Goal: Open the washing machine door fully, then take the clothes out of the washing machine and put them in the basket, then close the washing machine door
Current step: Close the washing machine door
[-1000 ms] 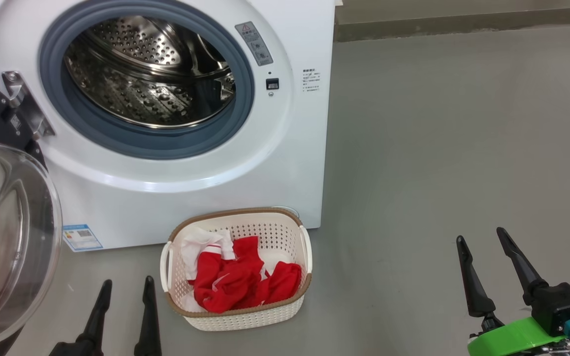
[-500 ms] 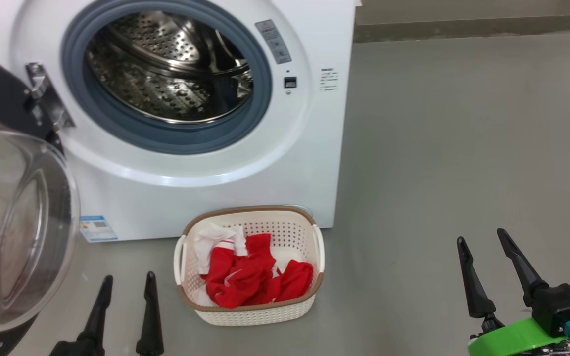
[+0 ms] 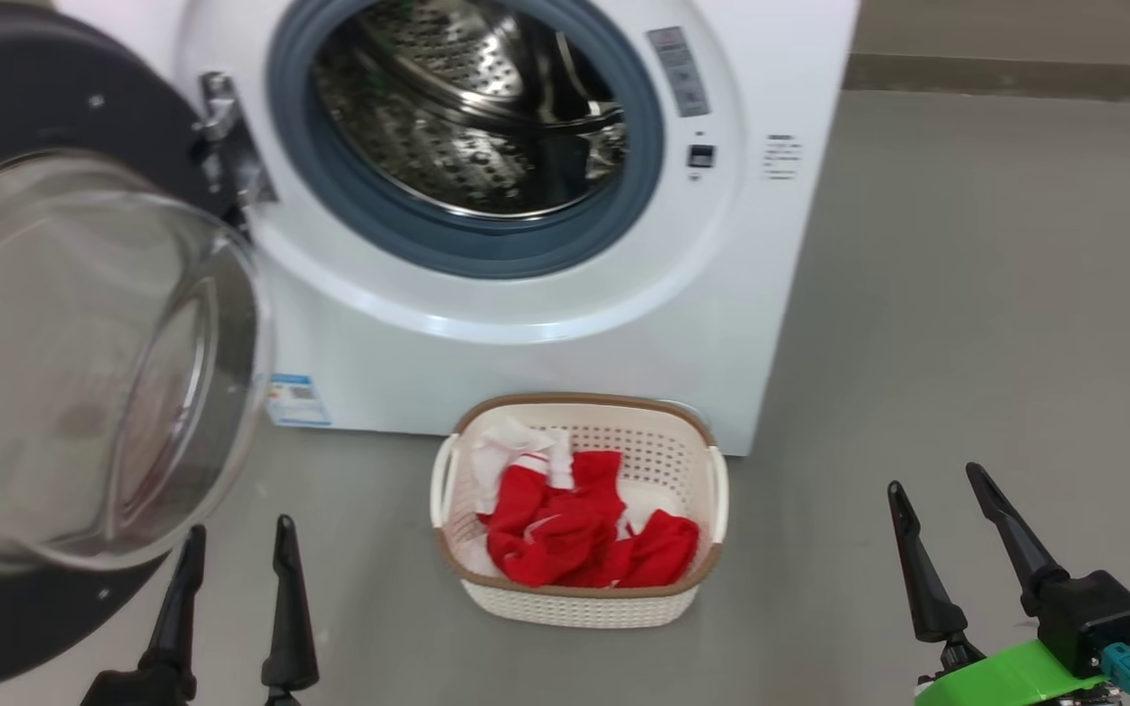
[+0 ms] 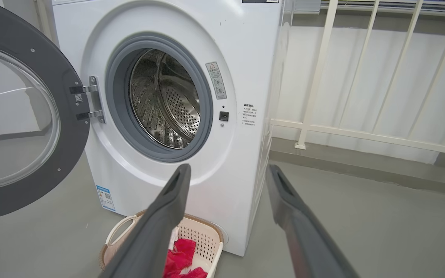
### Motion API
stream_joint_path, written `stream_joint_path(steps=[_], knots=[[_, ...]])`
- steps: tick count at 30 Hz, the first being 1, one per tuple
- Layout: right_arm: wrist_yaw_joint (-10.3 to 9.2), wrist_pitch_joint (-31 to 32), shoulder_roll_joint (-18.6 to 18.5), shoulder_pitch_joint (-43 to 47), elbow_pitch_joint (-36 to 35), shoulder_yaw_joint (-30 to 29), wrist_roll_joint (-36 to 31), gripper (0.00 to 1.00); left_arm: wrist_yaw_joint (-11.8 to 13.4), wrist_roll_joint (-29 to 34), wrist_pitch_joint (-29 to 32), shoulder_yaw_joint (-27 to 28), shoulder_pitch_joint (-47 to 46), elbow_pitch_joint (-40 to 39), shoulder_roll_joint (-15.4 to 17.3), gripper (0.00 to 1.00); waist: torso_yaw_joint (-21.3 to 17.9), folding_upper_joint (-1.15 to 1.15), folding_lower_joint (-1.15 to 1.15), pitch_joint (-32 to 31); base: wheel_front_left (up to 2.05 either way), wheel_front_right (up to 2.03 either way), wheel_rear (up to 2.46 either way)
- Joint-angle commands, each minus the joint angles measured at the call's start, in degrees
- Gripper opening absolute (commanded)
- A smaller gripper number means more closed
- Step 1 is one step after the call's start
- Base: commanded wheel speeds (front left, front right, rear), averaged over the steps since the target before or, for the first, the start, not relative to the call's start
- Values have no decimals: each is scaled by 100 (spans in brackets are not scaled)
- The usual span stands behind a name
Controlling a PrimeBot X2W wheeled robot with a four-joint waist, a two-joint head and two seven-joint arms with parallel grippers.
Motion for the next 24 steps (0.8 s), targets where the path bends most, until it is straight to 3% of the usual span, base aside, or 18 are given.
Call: stream_joint_path(steps=[1, 14, 24], knots=[[35, -36, -55, -192, -134, 174, 13, 100, 54, 75, 36, 165, -32, -208, 71, 100, 389, 0, 0, 19, 0, 0, 0], [35, -36, -55, -320, -147, 383, -31, 100, 187, 100, 175, 109, 2, -408, 103, 100, 1486, 0, 0, 43, 0, 0, 0], [35, -36, -55, -430, -201, 547, -49, 100, 313, 192, 265, 88, 14, -524, 156, 100, 2076, 0, 0, -6, 0, 0, 0]])
